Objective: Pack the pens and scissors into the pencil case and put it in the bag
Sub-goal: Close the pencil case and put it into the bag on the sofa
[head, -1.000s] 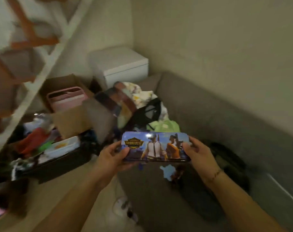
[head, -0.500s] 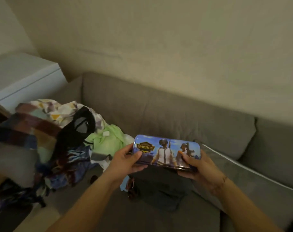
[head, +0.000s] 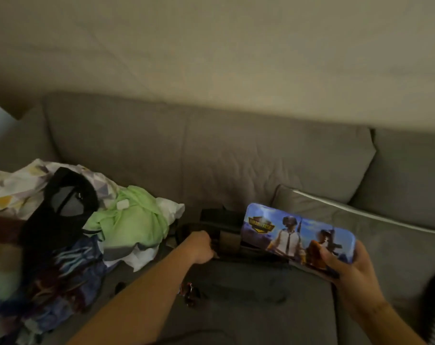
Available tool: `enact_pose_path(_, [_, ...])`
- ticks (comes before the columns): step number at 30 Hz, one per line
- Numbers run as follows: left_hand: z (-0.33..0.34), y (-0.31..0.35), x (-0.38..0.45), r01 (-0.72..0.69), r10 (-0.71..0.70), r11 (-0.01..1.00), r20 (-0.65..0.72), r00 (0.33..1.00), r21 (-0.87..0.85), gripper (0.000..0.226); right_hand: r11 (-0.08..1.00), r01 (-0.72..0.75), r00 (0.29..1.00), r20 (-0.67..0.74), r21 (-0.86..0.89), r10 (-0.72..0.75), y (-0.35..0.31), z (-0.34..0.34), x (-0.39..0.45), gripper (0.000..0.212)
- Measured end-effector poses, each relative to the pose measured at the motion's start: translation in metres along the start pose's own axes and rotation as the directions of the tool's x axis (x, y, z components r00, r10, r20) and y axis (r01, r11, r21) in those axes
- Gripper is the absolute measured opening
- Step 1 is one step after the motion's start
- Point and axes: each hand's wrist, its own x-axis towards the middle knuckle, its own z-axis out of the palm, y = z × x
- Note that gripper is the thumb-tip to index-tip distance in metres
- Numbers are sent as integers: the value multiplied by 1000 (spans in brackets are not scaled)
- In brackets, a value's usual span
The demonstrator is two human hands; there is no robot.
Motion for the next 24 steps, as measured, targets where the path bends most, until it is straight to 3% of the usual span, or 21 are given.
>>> enact_pose_path(2, [9, -2, 26, -22, 16, 998, 114, 993, 56, 27, 998, 48, 998, -31, -32, -49, 7, 6, 6, 96])
enact_pose_path(6, [21, -2, 63, -69, 83, 994, 178, 980, -81, 60, 991, 118, 991, -63, -68, -122, 13, 19, 25, 93])
enact_pose_path(9, [28, -2, 89, 46, -16, 970, 126, 992, -237, 52, 986, 146, 985, -84, -78, -153, 16, 22, 38, 94])
enact_pose_path(11, [29, -2, 104, 55, -46, 966, 38, 998, -254, 45, 986, 150, 984, -83, -77, -157, 17, 24, 46, 86])
enact_pose_path(14, [32, -3, 111, -7, 4, 999, -52, 999, -42, 32, 986, 146, 985, -83, -83, -153, 17, 27, 52, 74])
enact_pose_path(18, [31, 1, 99, 2, -1, 998, -22, 1000, 65, 25, 984, 152, 980, -111, -95, -163, 16, 29, 51, 72])
enact_pose_path(20, [24, 3, 85, -31, 31, 999, 10, 999, -4, 19, 984, 140, 981, -120, -109, -153, 17, 29, 50, 80])
enact_pose_path(24, [-2, 1, 44, -118, 169, 931, 119, 978, -345, 18, 986, 118, 985, -115, -119, -132, 19, 28, 47, 90])
